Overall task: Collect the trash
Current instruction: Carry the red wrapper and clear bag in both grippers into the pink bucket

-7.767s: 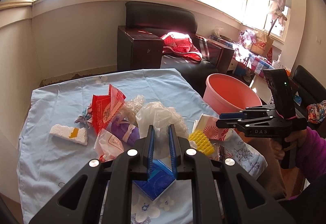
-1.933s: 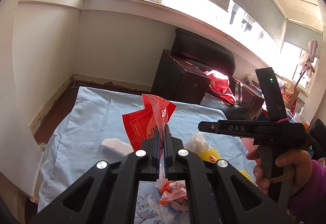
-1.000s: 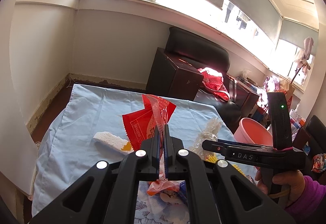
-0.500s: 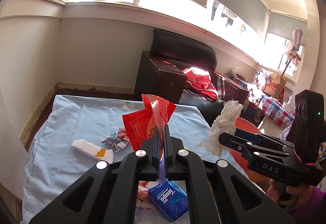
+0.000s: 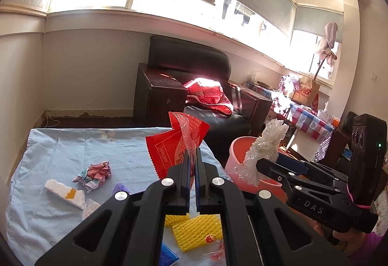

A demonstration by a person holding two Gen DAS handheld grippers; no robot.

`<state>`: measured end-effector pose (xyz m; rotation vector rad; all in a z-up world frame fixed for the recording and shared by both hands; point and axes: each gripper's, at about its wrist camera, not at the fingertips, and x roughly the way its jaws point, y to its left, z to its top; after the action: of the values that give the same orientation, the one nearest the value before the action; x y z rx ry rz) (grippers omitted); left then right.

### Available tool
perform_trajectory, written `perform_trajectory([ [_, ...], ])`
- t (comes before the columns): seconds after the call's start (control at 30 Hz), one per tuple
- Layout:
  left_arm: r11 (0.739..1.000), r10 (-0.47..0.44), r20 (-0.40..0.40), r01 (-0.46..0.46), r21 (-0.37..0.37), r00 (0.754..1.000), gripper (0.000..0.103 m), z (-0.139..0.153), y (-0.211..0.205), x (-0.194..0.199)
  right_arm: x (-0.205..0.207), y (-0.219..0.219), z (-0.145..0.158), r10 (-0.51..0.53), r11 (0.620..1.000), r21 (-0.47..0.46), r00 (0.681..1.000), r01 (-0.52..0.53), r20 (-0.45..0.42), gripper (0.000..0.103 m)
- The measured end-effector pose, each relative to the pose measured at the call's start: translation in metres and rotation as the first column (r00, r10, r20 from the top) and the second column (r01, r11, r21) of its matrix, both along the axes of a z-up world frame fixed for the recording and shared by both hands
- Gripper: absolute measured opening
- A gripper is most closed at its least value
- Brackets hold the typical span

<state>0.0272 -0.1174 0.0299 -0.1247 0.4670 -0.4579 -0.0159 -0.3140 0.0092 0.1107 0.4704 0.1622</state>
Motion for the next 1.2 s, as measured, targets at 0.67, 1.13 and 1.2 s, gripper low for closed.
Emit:
perform_trajectory([
  [0.67,0.977,-0.211,-0.04,0.21,-0.024,0.977,0.002,0.002,-0.132,0.029,-0.017,-0.111,-0.017,-0.274,0.961,-0.026,0.962,0.274,0.01,0.042],
  [1.13,0.964,-0.266,-0.162,0.266,-0.021,0.95,0.002,-0.035,-0.206,0.066,-0.002,-0.143,-0.051,-0.323,0.945,-0.07,0.944,0.319,-0.065,0.042],
  [1.2,0.963,-0.267,-0.181,0.269,-0.014,0.947,0.002,-0.042,-0.211,0.07,0.0,-0.145,-0.054,-0.323,0.945,-0.074,0.943,0.318,-0.077,0.042],
])
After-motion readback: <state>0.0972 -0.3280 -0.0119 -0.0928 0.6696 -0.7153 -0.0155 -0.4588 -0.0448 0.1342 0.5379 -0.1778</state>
